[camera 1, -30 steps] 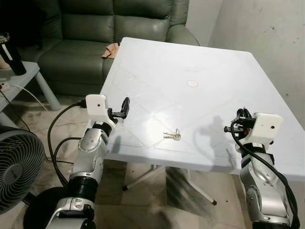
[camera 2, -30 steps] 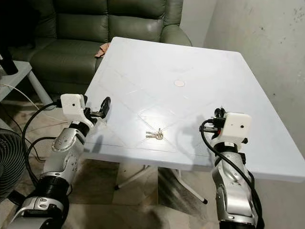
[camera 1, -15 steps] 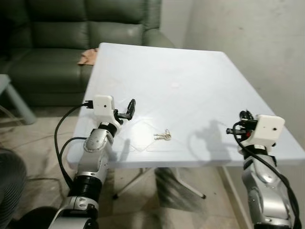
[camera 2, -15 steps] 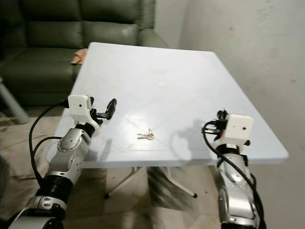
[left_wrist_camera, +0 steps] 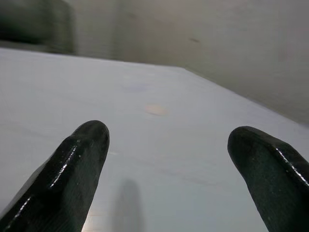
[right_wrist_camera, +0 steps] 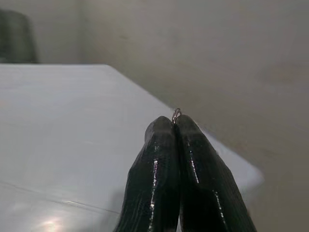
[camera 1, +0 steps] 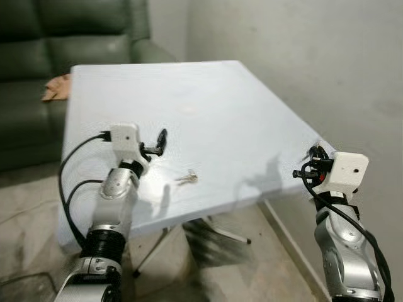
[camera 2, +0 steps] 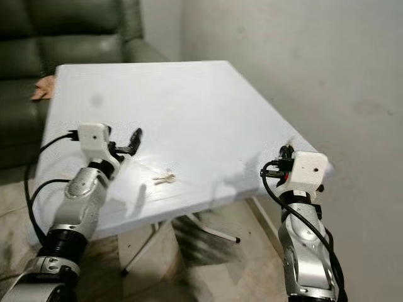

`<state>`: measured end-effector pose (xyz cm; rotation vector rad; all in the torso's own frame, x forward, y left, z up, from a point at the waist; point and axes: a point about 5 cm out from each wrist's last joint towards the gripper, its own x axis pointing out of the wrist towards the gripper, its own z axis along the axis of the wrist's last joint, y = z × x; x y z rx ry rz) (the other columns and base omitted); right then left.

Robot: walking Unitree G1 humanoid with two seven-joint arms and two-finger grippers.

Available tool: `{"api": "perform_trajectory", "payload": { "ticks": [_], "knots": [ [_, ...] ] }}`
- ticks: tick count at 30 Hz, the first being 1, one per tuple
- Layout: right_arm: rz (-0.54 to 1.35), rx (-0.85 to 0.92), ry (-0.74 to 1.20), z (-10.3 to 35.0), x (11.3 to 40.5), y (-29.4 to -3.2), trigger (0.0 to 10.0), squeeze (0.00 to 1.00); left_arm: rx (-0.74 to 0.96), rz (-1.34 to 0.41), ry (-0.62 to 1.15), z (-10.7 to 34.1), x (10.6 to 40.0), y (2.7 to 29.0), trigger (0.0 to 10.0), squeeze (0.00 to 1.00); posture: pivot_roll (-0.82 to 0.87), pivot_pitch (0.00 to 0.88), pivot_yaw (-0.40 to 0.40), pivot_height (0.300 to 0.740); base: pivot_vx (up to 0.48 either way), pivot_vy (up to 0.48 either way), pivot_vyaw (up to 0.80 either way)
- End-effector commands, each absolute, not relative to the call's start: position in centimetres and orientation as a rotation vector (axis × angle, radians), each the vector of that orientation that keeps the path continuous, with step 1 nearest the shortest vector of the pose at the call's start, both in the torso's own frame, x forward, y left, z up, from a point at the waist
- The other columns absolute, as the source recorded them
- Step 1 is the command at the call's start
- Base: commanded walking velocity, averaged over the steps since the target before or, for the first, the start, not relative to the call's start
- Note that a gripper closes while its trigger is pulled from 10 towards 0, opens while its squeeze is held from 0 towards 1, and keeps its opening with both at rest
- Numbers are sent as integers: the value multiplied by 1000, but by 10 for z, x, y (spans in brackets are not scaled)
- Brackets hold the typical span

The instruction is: Hang keys on a hook

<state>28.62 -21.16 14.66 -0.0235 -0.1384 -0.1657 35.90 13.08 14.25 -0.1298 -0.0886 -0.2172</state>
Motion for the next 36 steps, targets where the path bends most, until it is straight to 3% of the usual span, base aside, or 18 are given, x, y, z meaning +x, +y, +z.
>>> {"api": "perform_trajectory", "payload": {
  "ticks": [1, 28, 36],
  "knots": [
    [-154, -23, -150, 150, 287, -208, 10000, 0, -111, -220, -92, 144, 359, 135, 10000, 0, 11, 40, -39, 740, 0, 0, -725],
    [-159, -15, -141, 148, 286, -208, 10000, 0, -100, -259, -78, 139, 349, 126, 10000, 0, 19, 75, -41, 740, 0, 0, -725],
    [-148, -15, -161, 150, 284, -206, 10000, 0, -119, -292, -41, 136, 347, 124, 10000, 0, 20, 80, -39, 740, 0, 0, 0]
  ]
}}
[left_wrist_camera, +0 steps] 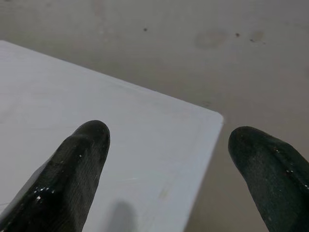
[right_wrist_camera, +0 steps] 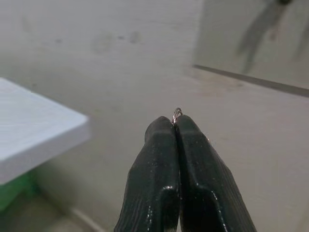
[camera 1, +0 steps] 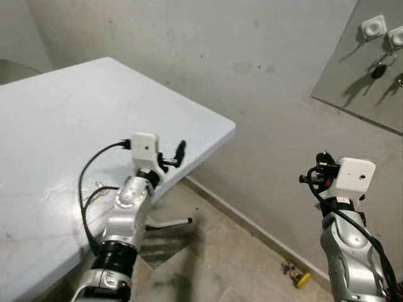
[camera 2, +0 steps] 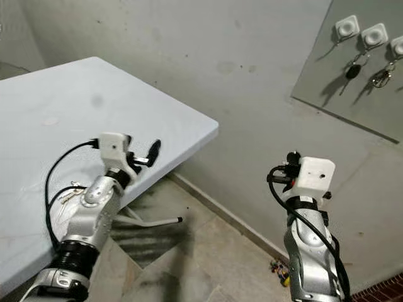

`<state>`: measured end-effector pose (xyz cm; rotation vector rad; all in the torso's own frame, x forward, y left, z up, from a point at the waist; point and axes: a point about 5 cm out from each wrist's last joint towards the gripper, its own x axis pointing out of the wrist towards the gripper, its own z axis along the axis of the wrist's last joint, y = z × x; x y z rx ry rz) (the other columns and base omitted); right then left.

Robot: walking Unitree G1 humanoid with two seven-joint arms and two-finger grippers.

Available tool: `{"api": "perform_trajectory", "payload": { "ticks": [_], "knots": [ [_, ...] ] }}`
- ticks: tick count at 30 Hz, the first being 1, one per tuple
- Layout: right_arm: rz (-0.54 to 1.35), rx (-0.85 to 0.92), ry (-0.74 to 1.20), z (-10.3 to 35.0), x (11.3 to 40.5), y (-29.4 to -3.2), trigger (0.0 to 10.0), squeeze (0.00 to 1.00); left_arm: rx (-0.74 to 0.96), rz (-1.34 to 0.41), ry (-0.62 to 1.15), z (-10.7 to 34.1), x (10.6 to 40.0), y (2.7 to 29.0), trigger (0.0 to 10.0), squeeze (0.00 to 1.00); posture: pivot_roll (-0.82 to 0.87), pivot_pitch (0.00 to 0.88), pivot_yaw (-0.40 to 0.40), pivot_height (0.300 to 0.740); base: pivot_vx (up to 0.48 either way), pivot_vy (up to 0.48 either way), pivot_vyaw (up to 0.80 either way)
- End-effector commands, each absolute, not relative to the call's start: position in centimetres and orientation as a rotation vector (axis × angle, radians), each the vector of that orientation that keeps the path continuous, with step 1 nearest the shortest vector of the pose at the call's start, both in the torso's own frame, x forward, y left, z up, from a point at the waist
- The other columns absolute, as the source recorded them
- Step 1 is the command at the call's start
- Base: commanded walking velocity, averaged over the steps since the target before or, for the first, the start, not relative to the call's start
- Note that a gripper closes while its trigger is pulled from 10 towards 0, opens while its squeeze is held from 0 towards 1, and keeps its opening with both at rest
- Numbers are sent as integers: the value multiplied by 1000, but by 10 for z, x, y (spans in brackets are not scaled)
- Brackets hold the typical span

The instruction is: Hang keys on a hook

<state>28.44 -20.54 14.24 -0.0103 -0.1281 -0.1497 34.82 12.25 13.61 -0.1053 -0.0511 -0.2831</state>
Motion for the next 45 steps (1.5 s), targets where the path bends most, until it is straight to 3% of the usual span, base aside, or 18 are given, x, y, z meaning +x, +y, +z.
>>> {"api": "perform_trajectory", "payload": {
  "ticks": [1, 14, 36, 45],
  "knots": [
    [-148, -15, -161, 150, 284, -206, 10000, 0, -119, -292, -41, 136, 347, 124, 10000, 0, 20, 80, -39, 740, 0, 0, 0],
    [-147, -18, -163, 150, 285, -205, 10000, 0, -127, -299, -55, 141, 348, 125, 10000, 0, 21, 78, -36, 740, 0, 0, 0],
    [-147, -10, -150, 149, 286, -204, 10000, 0, -123, -321, -68, 145, 348, 121, 10000, 0, 22, 61, -37, 740, 371, 0, 0],
    [-141, -11, -147, 148, 286, -204, 10000, 0, -116, -329, -71, 145, 347, 120, 10000, 0, 22, 55, -37, 740, 348, 0, -713]
  ]
}}
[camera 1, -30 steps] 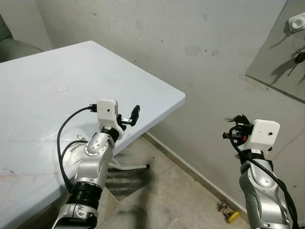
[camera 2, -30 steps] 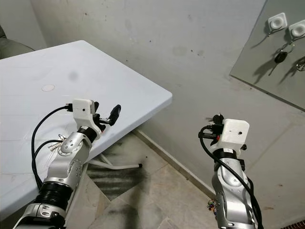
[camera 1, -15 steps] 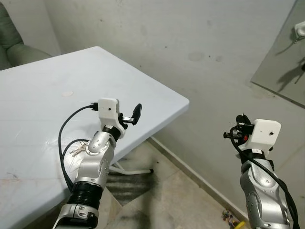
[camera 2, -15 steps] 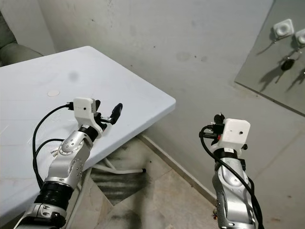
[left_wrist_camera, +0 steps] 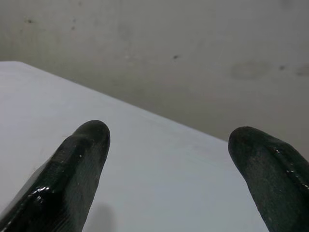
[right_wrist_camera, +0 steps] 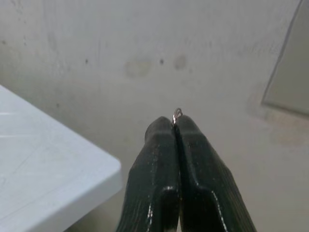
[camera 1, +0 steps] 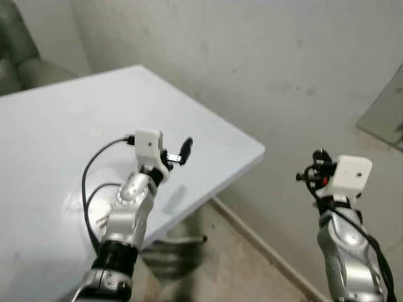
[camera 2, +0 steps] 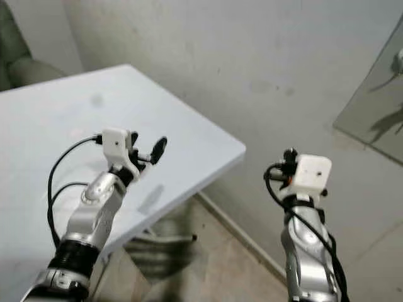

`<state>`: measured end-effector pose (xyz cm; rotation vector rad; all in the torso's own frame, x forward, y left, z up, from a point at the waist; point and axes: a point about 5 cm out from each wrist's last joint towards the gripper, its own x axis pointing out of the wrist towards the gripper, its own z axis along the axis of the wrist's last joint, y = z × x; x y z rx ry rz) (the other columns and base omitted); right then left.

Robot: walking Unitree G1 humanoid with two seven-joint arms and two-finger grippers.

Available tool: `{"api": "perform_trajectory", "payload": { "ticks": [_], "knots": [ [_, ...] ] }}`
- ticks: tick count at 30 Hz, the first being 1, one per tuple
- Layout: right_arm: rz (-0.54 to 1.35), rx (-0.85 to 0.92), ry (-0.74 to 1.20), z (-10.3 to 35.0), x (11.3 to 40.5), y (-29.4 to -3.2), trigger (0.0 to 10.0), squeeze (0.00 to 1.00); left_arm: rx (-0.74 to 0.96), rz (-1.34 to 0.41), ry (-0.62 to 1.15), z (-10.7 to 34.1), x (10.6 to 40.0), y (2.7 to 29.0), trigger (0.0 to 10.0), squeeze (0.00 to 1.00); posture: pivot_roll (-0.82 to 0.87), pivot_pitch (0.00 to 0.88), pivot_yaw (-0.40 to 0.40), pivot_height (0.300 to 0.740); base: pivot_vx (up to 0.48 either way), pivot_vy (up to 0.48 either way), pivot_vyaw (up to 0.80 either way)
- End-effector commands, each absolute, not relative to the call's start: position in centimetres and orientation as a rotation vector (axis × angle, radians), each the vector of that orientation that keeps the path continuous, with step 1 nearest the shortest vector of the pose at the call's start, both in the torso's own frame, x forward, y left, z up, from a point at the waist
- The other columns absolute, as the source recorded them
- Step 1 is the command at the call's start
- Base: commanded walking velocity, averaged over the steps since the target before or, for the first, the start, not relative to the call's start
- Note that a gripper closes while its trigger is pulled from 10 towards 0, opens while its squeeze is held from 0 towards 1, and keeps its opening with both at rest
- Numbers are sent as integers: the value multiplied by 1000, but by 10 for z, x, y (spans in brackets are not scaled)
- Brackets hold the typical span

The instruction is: Hang keys on a hook

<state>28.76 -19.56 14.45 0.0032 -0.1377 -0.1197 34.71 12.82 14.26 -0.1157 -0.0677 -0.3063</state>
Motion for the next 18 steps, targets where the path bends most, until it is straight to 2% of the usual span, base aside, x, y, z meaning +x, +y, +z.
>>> {"api": "perform_trajectory", "payload": {
  "ticks": [1, 18],
  "knots": [
    [-141, -11, -147, 148, 286, -204, 10000, 0, -113, -328, -72, 145, 347, 120, 10000, 0, 22, 55, -37, 740, 285, 0, -712],
    [-139, -11, -141, 147, 286, -203, 10000, 0, -109, -326, -69, 145, 346, 121, 10000, 0, 27, 58, -40, 740, 288, 0, -712]
  ]
}}
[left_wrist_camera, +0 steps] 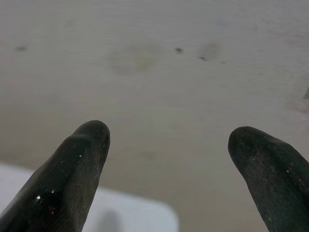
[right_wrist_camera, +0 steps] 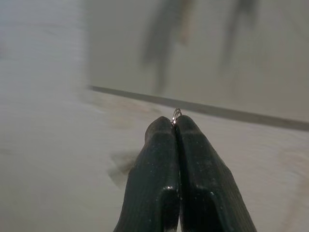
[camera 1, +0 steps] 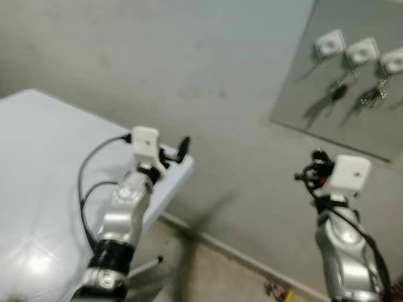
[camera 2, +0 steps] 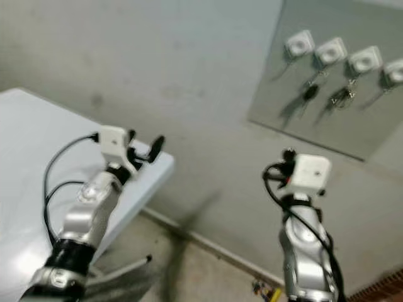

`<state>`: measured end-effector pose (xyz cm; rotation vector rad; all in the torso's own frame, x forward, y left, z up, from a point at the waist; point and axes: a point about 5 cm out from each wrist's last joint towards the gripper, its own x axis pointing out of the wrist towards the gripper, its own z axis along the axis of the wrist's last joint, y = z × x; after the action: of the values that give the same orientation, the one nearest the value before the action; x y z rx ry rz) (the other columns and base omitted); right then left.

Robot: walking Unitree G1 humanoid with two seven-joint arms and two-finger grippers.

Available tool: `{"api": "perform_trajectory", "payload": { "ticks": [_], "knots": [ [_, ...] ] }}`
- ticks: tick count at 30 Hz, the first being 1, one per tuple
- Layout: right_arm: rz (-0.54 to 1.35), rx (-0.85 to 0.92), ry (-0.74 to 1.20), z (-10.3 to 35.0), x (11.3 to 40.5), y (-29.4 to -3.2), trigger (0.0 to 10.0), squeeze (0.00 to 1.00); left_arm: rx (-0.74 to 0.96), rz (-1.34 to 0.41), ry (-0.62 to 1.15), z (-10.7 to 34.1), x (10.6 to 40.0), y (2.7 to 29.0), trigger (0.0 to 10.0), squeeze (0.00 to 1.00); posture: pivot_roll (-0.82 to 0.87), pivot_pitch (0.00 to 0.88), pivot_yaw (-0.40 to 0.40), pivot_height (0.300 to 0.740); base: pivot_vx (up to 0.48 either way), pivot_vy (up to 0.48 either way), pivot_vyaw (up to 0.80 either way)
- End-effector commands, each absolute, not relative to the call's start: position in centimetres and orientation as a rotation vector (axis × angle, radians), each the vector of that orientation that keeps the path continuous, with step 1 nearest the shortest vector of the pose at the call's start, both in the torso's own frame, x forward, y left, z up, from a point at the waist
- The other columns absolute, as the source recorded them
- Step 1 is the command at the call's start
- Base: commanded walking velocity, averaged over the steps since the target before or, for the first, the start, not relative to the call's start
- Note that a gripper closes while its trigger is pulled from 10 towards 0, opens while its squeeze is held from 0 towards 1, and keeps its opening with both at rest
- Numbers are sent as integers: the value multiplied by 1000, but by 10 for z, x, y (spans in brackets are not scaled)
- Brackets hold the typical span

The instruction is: Hang keys on a hook

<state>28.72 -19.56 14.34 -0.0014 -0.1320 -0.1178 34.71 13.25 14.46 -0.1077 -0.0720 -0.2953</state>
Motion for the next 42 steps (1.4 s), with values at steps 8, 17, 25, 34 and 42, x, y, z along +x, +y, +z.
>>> {"api": "perform_trajectory", "payload": {
  "ticks": [8, 17, 25, 34, 42],
  "knots": [
    [-92, -23, -142, 148, 287, -198, 10000, 0, -64, -361, -87, 148, 343, 113, 10000, 0, 29, 71, -49, 740, 102, 0, -251],
    [-30, -31, -148, 151, 288, -195, 10000, 0, -28, -459, -162, 164, 337, 98, 10000, 0, 26, 74, -51, 740, 0, 0, 0],
    [126, -46, -190, 167, 292, -183, 10000, 0, 14, -547, -246, 184, 331, 85, 10000, 0, 22, 85, -53, 740, 0, 0, 0],
    [265, -62, -261, 193, 301, -172, 10000, 0, -1, -581, -287, 199, 327, 82, 10000, 0, 22, 90, -54, 740, 0, 0, 0],
    [355, -45, -315, 211, 305, -162, 10000, 0, -2, -580, -301, 205, 327, 86, 10000, 0, 31, 94, -57, 740, 0, 0, 0]
  ]
}}
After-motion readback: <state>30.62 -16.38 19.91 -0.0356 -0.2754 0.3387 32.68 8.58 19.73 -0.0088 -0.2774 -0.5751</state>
